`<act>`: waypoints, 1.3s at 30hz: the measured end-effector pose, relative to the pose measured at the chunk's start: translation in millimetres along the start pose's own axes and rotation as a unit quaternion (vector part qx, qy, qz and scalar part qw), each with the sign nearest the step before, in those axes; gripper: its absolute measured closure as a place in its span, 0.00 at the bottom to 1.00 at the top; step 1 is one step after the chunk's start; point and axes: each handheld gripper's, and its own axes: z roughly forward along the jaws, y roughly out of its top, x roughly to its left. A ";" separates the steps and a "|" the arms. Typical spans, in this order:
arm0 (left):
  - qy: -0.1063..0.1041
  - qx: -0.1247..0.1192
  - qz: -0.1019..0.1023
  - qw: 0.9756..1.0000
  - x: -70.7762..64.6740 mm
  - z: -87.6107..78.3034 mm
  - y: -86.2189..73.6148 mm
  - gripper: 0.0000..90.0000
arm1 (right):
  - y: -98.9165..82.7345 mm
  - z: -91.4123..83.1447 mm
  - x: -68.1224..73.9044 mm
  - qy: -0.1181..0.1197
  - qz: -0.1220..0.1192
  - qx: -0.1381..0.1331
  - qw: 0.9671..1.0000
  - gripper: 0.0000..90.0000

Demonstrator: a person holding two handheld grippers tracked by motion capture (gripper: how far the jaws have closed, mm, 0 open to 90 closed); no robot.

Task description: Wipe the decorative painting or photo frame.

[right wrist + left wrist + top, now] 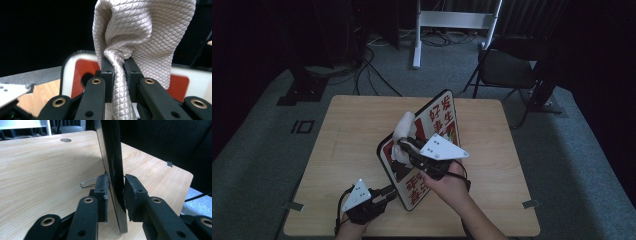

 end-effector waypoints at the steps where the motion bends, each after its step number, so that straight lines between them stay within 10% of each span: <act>1: 0.000 0.000 0.001 1.000 -0.2 0.0 0.0 0.83 | 2.7 2.3 0.6 0.000 -0.002 -0.001 1.000 0.90; 19: 0.009 0.003 0.007 1.000 -0.5 0.0 2.1 0.85 | -0.1 15.0 9.2 -0.003 -0.007 -0.003 1.000 0.90; 39: 0.009 0.002 0.006 1.000 -1.8 1.2 2.7 0.85 | -84.7 -0.6 15.9 -0.011 0.006 0.068 0.998 0.90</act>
